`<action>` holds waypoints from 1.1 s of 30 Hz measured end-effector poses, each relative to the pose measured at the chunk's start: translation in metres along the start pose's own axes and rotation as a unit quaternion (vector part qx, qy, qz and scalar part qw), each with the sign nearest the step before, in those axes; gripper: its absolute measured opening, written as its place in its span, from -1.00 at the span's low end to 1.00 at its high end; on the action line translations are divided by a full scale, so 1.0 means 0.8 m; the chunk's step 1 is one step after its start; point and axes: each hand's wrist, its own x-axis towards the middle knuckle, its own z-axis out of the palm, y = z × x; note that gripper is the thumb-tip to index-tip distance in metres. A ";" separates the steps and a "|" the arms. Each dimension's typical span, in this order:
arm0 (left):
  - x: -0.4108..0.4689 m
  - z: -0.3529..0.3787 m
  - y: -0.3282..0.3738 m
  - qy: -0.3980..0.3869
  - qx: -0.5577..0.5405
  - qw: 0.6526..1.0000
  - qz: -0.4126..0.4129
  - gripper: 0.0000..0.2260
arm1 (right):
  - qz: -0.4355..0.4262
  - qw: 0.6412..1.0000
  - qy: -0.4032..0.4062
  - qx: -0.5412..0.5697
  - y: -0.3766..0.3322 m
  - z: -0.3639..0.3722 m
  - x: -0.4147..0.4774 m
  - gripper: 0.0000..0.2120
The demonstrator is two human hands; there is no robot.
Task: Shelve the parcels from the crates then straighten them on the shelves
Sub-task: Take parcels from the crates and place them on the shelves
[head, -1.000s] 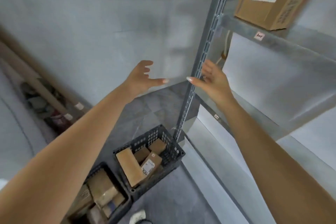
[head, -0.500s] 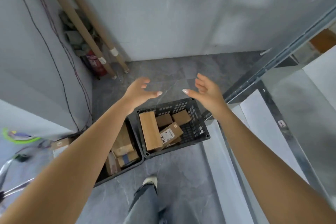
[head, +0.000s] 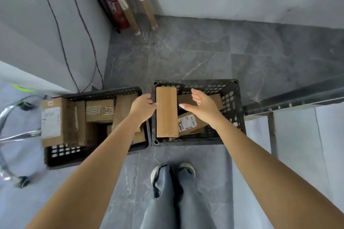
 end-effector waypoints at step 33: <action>-0.162 -0.048 0.162 -0.080 -0.366 0.910 0.177 -0.59 | 0.007 0.977 0.167 0.134 -0.143 -0.101 -0.104 0.34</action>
